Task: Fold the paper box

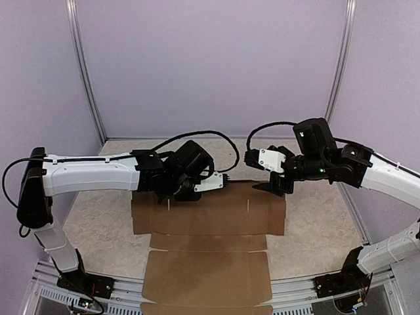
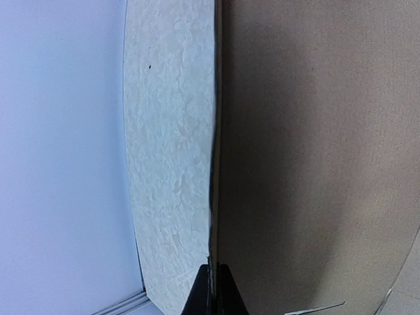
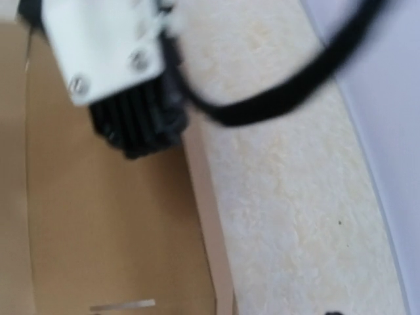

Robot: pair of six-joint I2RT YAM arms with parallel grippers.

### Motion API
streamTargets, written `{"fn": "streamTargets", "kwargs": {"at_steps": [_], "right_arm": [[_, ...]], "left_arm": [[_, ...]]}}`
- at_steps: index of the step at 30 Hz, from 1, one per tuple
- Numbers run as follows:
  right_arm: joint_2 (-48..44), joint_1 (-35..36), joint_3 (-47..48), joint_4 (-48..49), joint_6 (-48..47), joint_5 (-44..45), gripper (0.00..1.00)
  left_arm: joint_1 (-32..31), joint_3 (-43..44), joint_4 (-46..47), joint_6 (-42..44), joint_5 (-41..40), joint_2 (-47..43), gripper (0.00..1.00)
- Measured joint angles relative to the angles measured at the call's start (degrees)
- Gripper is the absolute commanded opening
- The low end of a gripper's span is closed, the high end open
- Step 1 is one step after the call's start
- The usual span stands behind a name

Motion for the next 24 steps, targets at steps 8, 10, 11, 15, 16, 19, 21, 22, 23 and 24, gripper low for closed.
{"fn": "streamTargets", "kwargs": {"at_steps": [8,10,11,15,16,19,21,22,23,24], "right_arm": [[4.7,0.5,0.0,-1.3,-7.6,0.3,0.61],[5.8,0.6,0.0,-1.1,-8.3,0.5,0.58],[6.4,0.6,0.0,-1.0,-8.5,0.7,0.56],[9.2,0.6,0.0,-0.1,-9.0,2.0,0.50],[9.7,0.6,0.0,0.2,-9.1,2.4,0.48],[10.6,0.6,0.0,1.3,-9.4,3.2,0.42],[10.8,0.6,0.0,2.0,-9.6,3.6,0.39],[10.9,0.6,0.0,2.2,-9.7,3.7,0.36],[11.0,0.6,0.0,2.5,-9.8,3.8,0.33],[11.2,0.6,0.0,2.7,-9.9,4.0,0.31]], "left_arm": [[-0.9,-0.7,0.1,0.3,1.2,-0.7,0.00],[-1.0,-0.8,0.1,0.4,1.4,-0.7,0.00],[-1.0,-0.8,0.1,0.4,1.6,-0.7,0.00],[-1.1,-0.8,0.1,0.4,2.0,-0.7,0.00],[-1.1,-0.8,0.1,0.4,2.0,-0.7,0.00],[-1.2,-0.8,-0.1,0.3,2.1,-0.7,0.00],[-1.3,-0.8,-0.2,0.3,2.1,-0.7,0.00],[-1.4,-0.8,-0.3,0.3,2.1,-0.7,0.00],[-1.6,-0.8,-0.3,0.2,2.1,-0.7,0.00],[-1.7,-0.8,-0.3,0.2,2.1,-0.7,0.00]]}}
